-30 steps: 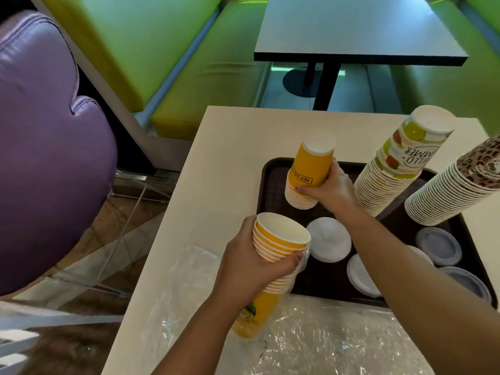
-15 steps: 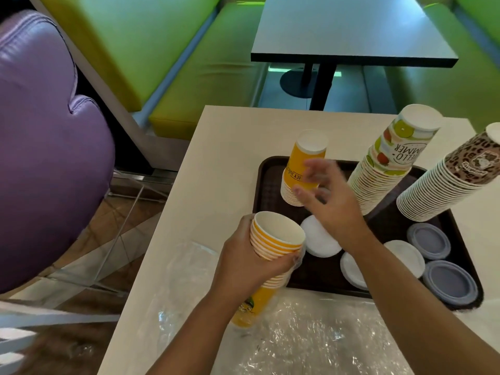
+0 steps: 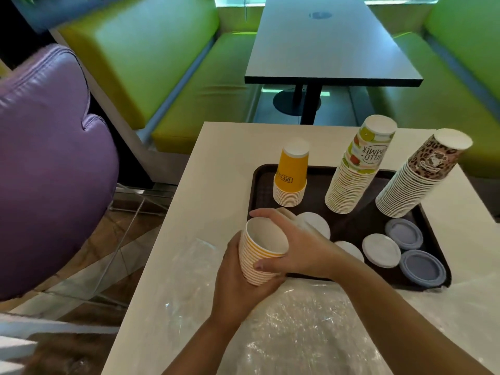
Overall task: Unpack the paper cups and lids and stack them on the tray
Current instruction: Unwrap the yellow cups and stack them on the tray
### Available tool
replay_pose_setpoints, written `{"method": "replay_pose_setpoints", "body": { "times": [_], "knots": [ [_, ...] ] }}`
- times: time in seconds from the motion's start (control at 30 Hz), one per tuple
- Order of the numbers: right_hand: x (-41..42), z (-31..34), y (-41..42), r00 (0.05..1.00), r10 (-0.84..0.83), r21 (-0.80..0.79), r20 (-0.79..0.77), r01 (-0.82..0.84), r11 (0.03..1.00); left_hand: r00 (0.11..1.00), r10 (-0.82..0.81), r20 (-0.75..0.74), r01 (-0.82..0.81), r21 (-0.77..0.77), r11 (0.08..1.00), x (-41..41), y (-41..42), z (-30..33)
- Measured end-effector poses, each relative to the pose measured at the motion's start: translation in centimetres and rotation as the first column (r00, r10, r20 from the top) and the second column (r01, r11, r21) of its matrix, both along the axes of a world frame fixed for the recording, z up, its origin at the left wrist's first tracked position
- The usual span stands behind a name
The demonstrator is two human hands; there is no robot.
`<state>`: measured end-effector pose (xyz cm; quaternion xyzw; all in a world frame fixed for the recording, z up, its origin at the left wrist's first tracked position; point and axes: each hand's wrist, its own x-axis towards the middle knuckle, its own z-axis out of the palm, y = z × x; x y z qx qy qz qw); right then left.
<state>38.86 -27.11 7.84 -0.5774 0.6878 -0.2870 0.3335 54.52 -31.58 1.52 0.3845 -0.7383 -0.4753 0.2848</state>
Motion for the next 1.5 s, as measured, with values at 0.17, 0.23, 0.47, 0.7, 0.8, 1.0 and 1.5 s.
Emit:
{"method": "replay_pose_setpoints", "body": {
  "times": [0.17,0.23,0.47,0.7,0.8,1.0,1.5],
  "knots": [
    [0.6,0.0,0.7,1.0,0.011,-0.01,0.009,-0.011,1.0,0.998,0.0,0.059,-0.001,0.016,1.0,1.6,1.1,-2.5],
    [0.7,0.0,1.0,1.0,0.009,-0.011,0.018,-0.009,1.0,0.997,-0.012,0.078,0.011,0.023,1.0,2.0,1.3,-3.3],
    [-0.2,-0.2,1.5,0.996,-0.073,0.003,0.04,0.073,0.997,0.957,-0.192,0.216,0.176,0.093,0.98,2.1,-0.1,-2.1],
    [-0.3,-0.3,1.1,0.999,-0.045,0.033,0.003,0.045,0.998,0.967,-0.196,0.163,0.21,-0.071,0.975,-1.2,-0.9,3.4],
    [-0.4,0.1,0.9,0.994,-0.041,0.074,0.104,0.034,0.997,0.972,-0.174,0.157,0.186,-0.063,0.981,-2.3,-0.9,3.9],
    [-0.7,0.2,0.4,0.995,-0.077,0.084,0.059,0.072,0.994,0.982,-0.102,0.159,0.115,-0.073,0.991,-3.2,-0.9,3.4],
    [-3.8,5.2,0.0,0.699,0.26,0.076,-0.667,-0.283,0.956,0.989,-0.107,0.102,0.114,-0.071,0.991,-3.2,-1.5,3.2]
  ]
}}
